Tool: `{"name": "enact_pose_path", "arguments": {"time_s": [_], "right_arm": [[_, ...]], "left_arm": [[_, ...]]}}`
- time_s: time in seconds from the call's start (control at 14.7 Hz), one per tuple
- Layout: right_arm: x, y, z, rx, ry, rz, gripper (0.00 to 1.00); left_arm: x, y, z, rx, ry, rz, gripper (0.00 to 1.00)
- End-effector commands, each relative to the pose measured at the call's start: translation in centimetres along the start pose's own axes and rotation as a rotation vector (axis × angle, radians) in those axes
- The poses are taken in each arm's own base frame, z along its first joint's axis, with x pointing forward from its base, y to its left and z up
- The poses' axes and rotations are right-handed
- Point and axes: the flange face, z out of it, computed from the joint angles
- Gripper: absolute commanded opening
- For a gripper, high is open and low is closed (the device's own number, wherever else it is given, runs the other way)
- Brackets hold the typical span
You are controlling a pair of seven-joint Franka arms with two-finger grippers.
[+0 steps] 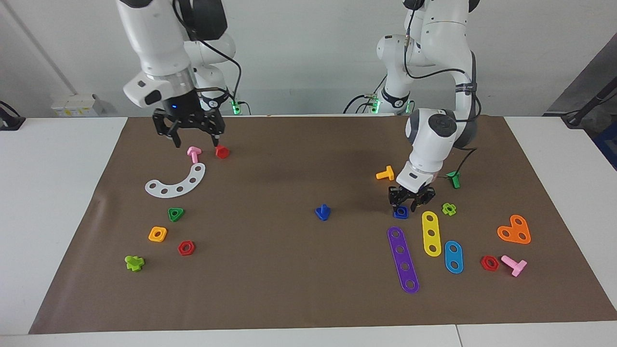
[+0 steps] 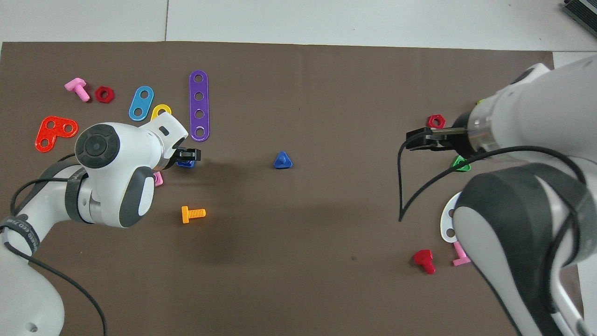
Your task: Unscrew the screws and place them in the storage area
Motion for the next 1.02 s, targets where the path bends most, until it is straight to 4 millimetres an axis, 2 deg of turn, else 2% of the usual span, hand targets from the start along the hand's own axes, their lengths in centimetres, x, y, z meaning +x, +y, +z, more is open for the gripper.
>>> {"name": "enact_pose_path", "arguments": {"time_s": [0.0,0.07,0.14,0.2,0.34,0.48,0.54,0.61,0.75,0.95], "right_arm": [[0.8,-7.3,5.9,0.074,0.020,0.061,1.00],[1.2,-9.5,8.5,0.084,0.038,0.087,1.00],[0.8,-12.9,12.2,0.091,0.043,0.076,1.00],[0.3,-15.0,14.9,0.086,0.045,0.065,1.00],[0.3,-19.0,17.8,0.072,0.064,0.056,1.00],[0.2,-23.8,22.7,0.042,0.070,0.056,1.00],[0.5,-25.1,24.5,0.024,0.087,0.041,0.99],[0.7,-25.2,25.2,0.013,0.101,0.021,0.97],[1.1,-24.8,25.2,0.008,0.146,-0.022,0.95],[-0.1,-24.7,26.8,-0.033,0.112,-0.079,0.90]], "left_arm": [[-0.6,-0.6,-4.0,0.002,0.012,0.007,1.00],[-0.7,-1.2,-5.8,0.004,0.011,0.000,1.00],[-0.6,-2.8,-7.7,0.011,0.007,0.002,1.00],[-0.8,-3.4,-9.4,0.014,-0.005,0.031,1.00],[-0.5,-5.8,-13.0,0.021,-0.019,0.038,1.00],[0.1,-7.7,-18.1,0.027,-0.028,0.054,1.00],[0.7,-8.9,-20.9,0.029,-0.048,0.062,1.00],[1.1,-9.5,-23.4,0.029,-0.065,0.083,1.00],[1.8,-11.2,-28.1,0.032,-0.069,0.093,1.00],[2.0,-11.4,-33.5,0.038,-0.072,0.101,1.00]]}}
